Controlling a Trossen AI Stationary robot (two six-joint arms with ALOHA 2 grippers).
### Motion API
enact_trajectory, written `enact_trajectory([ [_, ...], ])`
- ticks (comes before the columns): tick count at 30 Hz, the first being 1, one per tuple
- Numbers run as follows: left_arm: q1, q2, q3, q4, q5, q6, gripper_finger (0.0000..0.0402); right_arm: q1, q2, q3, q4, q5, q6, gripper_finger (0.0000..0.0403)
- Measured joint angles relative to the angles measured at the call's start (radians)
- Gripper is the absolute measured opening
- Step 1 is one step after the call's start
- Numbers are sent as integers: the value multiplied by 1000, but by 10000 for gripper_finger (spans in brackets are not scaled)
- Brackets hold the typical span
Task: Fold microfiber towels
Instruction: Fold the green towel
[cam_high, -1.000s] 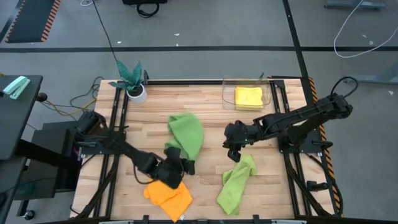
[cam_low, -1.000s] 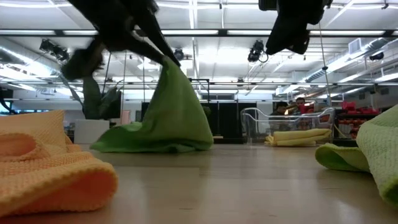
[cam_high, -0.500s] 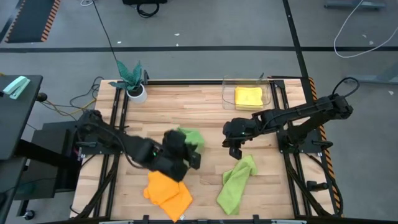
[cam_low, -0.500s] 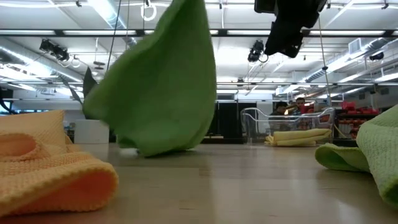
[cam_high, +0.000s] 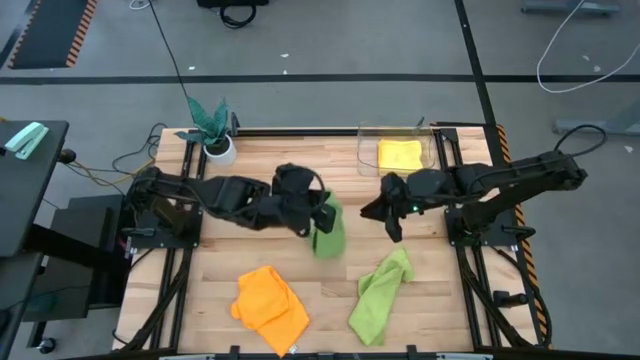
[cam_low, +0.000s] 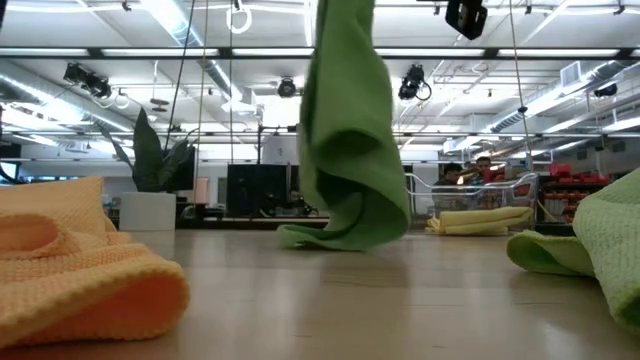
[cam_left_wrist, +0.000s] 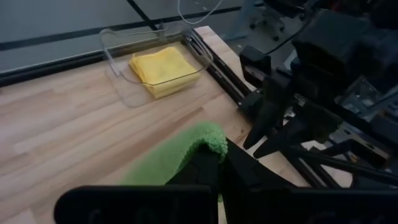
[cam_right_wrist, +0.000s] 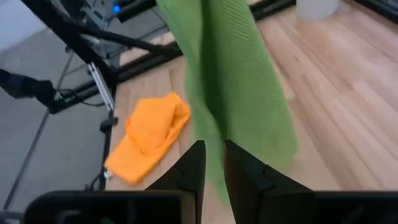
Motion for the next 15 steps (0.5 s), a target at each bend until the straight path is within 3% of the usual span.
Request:
enact_trajectory([
  [15, 64, -1, 0, 49, 87, 121, 7, -85, 140, 0, -38, -14, -17, 114],
])
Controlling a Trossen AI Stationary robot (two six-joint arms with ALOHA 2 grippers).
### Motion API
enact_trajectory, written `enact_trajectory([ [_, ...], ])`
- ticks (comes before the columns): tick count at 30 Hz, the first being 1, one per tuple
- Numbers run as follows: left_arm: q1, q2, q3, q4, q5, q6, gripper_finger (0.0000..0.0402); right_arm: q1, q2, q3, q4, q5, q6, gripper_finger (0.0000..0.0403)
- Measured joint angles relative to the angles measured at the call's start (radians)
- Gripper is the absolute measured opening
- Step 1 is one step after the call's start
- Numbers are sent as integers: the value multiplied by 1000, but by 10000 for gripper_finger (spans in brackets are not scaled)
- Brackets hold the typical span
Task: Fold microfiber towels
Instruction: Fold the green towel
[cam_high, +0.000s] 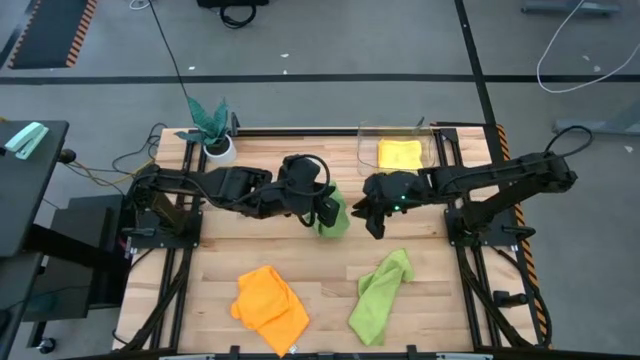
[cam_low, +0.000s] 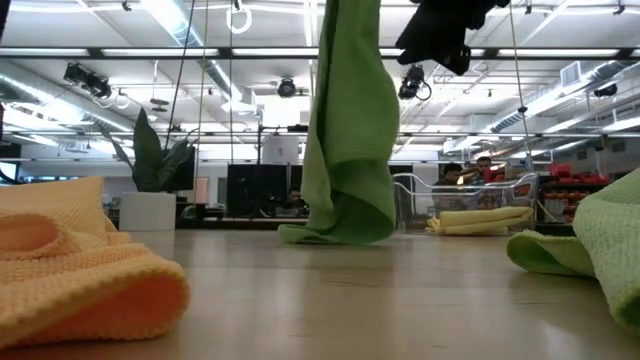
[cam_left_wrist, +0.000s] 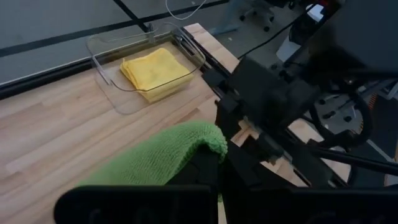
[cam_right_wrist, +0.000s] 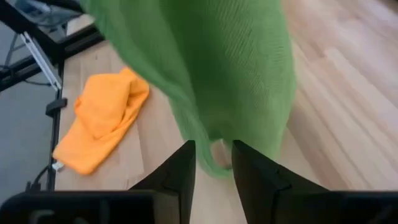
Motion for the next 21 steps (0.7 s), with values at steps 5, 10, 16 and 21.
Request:
enact_trajectory([
  [5, 9, 0, 0, 14, 7, 18, 7, -4, 38, 0, 3, -1, 0, 122],
  [10, 20, 0, 0, 26, 19, 33, 7, 15, 67, 0, 9, -20, 20, 126],
  [16, 37, -1, 0, 47, 23, 46, 7, 35, 67, 0, 41, -19, 34, 128],
  [21, 51, -1, -1, 91, 55, 66, 7, 35, 84, 0, 56, -19, 45, 128],
])
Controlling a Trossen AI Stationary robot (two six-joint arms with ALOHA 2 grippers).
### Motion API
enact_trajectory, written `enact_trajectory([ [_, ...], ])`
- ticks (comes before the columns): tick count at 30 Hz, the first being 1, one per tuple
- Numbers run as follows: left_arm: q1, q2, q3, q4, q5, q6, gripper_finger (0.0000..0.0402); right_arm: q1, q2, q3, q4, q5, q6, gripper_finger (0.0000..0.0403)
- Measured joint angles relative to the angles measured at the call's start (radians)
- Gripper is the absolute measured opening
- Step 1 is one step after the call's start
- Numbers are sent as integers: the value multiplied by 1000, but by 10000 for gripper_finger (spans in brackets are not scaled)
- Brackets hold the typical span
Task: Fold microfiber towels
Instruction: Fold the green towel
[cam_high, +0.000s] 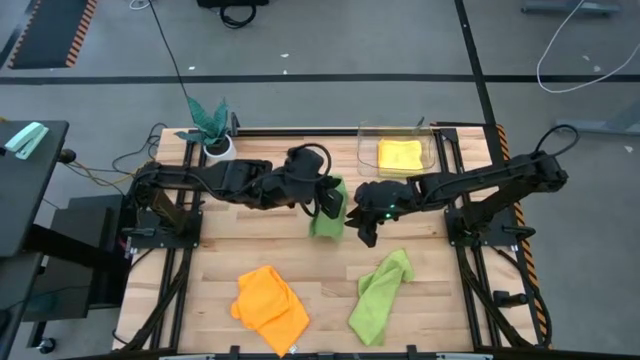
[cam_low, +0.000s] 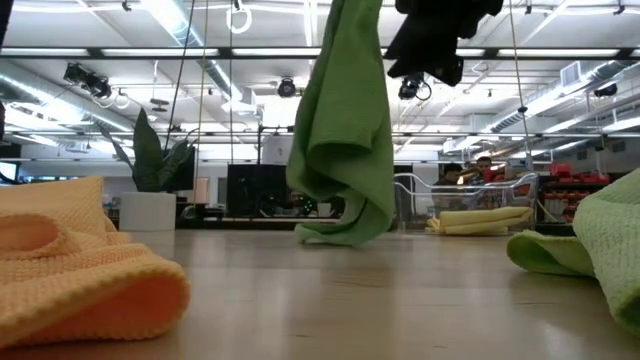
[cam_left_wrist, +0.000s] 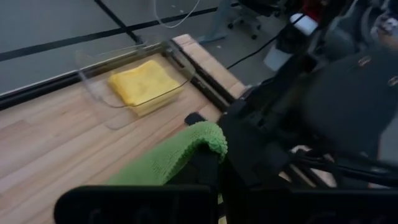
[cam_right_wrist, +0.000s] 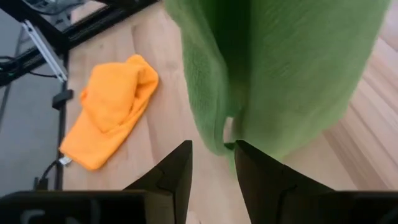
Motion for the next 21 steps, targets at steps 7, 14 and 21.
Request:
enact_trajectory([
  [7, 15, 0, 0, 48, 21, 28, 7, -5, 35, -2, -7, 0, -32, 128],
  [14, 19, -1, 0, 55, 42, 29, 7, -23, 37, -2, -15, 0, -56, 128],
  [21, 20, -1, 0, 62, 51, 31, 7, -41, 37, -2, -68, 0, -87, 128],
])
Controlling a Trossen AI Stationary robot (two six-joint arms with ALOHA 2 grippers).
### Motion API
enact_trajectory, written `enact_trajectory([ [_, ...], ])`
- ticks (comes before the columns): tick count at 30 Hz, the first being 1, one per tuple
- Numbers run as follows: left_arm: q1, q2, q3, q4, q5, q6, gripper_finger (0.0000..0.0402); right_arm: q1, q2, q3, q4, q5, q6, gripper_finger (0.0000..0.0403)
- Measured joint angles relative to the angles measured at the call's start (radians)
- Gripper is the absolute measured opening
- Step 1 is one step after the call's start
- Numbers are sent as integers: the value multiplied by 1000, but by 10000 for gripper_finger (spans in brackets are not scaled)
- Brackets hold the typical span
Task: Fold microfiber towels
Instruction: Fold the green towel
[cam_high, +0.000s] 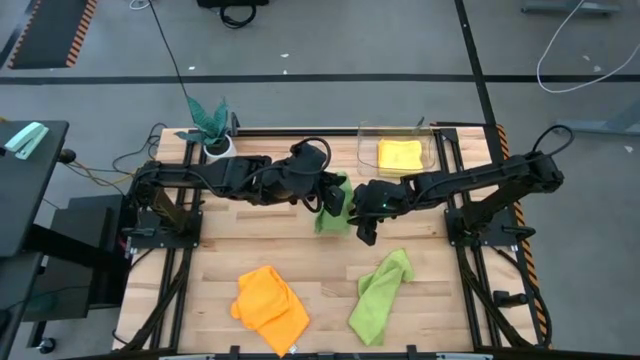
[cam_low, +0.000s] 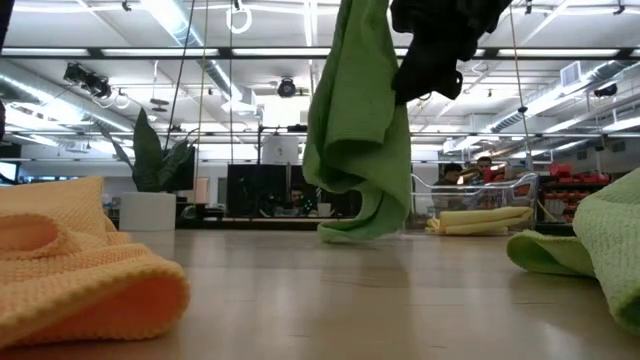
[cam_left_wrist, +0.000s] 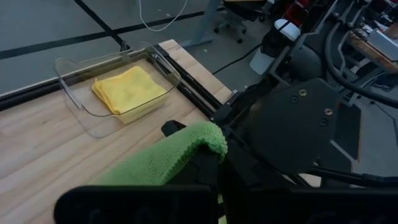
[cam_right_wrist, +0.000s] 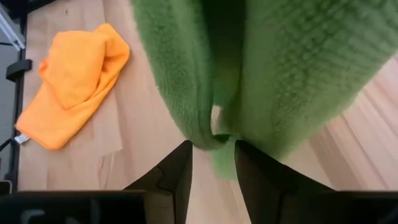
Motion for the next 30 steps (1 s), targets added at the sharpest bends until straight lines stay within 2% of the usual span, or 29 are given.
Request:
enact_trajectory([
  [13, 0, -6, 0, 2, 46, -4, 7, -14, 0, 0, 13, 0, -54, 128],
  [30, -1, -25, 0, 25, 53, 10, 7, -35, 0, 0, 84, -30, -118, 128],
])
